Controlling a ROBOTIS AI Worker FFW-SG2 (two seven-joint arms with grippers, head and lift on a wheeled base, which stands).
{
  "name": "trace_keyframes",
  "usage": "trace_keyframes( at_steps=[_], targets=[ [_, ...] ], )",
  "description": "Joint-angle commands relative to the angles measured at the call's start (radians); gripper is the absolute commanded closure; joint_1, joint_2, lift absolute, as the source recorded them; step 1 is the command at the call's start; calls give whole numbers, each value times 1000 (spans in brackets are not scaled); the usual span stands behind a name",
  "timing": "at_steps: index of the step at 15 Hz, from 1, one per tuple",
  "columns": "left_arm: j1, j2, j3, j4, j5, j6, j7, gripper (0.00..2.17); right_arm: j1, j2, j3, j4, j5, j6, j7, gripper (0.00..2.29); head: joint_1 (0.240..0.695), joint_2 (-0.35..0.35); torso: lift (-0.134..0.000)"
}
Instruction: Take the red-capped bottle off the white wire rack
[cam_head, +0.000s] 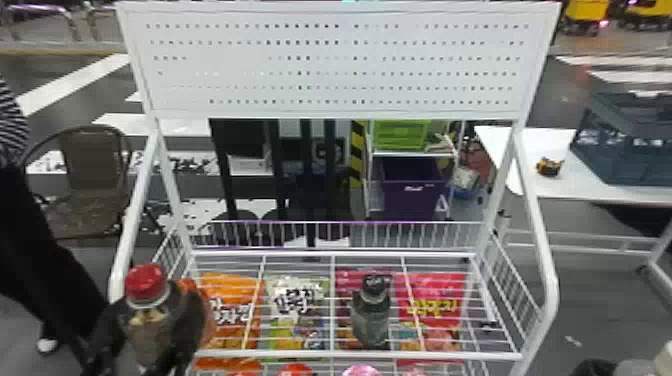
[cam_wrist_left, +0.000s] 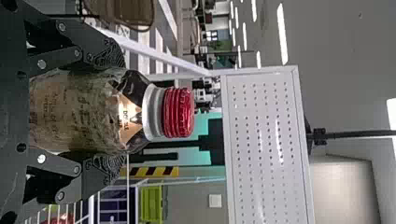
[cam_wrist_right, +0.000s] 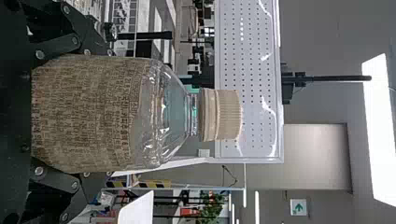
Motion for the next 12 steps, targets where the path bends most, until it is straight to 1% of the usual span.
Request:
trace_keyframes(
  at_steps=[1,5,12],
  targets=[
    [12,-7,31,-8,5,-2,-1,1885,7,1,0,2,-1,-24,0,836,499,0,0],
    [7,-14,29,6,16,-5,-7,1885,10,1,5,0,-1,-27,0,836,499,0,0],
    [6,-16,31,11,17,-5,-9,1885,4,1,3,2,-1,-27,0,836,499,0,0]
  ],
)
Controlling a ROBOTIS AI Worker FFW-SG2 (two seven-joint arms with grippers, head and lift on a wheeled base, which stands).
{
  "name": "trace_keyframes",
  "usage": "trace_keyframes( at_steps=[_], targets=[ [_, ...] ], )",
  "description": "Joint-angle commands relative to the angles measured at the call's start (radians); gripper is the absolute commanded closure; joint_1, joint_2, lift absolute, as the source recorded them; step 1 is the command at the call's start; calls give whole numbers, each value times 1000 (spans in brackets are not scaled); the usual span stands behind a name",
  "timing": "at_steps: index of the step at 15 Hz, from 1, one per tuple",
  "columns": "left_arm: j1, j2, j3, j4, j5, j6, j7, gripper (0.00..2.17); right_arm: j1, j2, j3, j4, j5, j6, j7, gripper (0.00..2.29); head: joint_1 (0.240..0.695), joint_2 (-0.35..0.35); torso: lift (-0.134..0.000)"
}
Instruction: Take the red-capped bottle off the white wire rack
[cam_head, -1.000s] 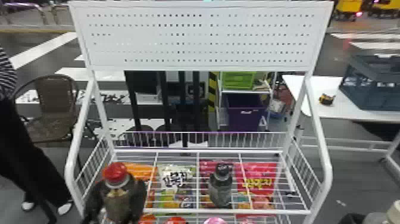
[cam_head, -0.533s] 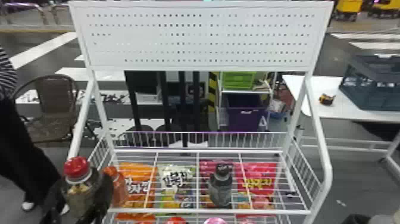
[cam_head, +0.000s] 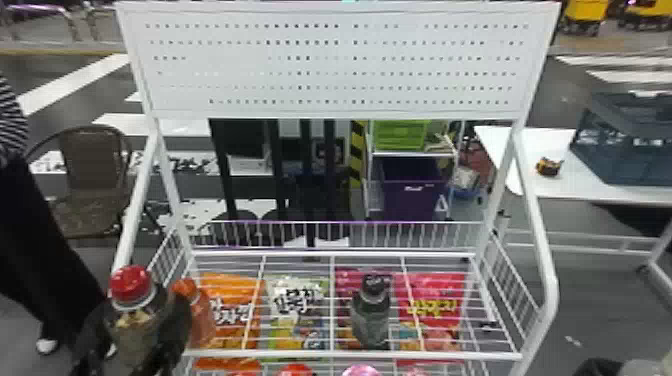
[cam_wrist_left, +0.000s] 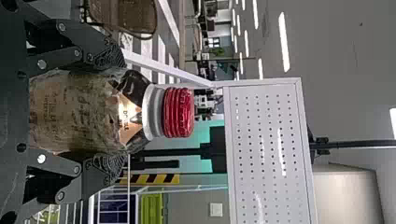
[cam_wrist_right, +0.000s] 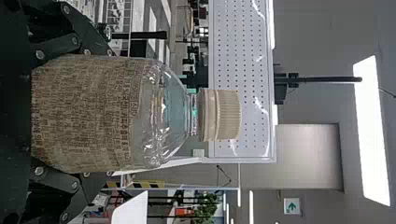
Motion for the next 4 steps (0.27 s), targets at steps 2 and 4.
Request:
trace_keyframes(
  at_steps=[2,4],
  targets=[
    [-2,-3,0,0,8,0,1,1885,-7,1,0,6,0,3,0,836,499,0,0],
    [-5,-4,0,0,25,-12,6,1885,-12,1,0,6,0,6,0,836,499,0,0]
  ],
)
